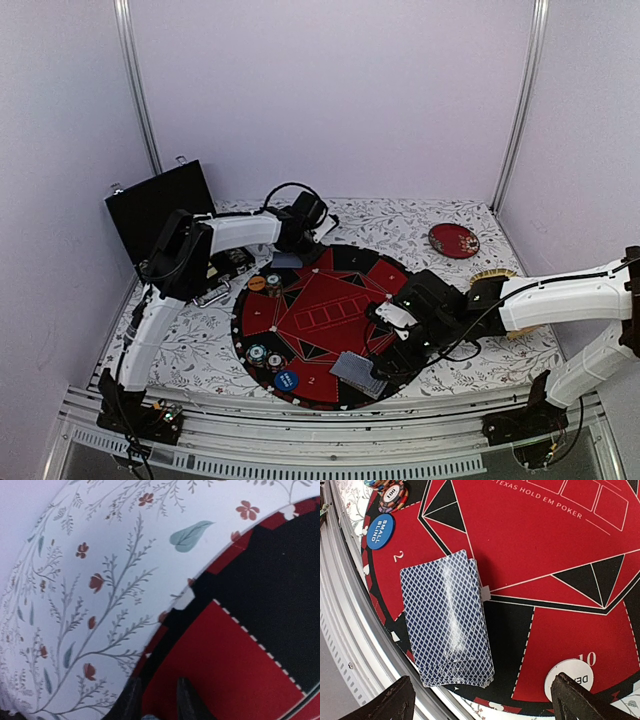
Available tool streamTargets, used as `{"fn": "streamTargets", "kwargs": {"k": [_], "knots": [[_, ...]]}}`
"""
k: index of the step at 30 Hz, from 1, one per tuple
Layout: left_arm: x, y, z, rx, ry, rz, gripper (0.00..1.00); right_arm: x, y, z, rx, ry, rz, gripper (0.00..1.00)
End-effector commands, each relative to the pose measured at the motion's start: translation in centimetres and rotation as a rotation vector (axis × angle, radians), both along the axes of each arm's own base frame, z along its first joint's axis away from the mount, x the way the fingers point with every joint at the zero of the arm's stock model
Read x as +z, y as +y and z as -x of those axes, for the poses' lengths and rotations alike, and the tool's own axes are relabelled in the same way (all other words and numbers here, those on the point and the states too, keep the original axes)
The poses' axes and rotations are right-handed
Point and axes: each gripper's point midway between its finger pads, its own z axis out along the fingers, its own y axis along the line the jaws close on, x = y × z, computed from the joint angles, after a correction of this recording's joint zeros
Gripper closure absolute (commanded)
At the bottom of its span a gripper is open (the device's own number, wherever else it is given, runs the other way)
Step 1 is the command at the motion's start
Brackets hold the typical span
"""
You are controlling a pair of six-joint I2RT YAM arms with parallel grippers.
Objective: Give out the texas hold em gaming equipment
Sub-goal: Adjust the poker card in the big blind area.
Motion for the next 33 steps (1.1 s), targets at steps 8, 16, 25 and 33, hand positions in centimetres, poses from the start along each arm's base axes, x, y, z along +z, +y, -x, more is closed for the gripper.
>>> {"fn": "streamTargets", "kwargs": {"k": [8, 16, 25, 33], "knots": [[-2.4, 3.3, 3.8, 0.063, 0.062, -0.036, 0.78, 0.5, 0.2, -0.6, -0.015, -0.007, -0.007, 0.03], [-1.9, 3.3, 5.9, 0.011, 0.061, -0.038, 0.80, 0.4, 0.4, -0.6, -0.010, -0.005, -0.001, 0.03], [-0.8, 2.1, 7.7, -0.093, 0.026, -0.031, 0.79, 0.3, 0.4, -0.7, -0.010, -0.006, 0.003, 0.03], [1.6, 1.4, 7.6, -0.097, 0.000, 0.028, 0.78, 0.4, 0.5, -0.6, 0.010, -0.009, 0.009, 0.01]]}}
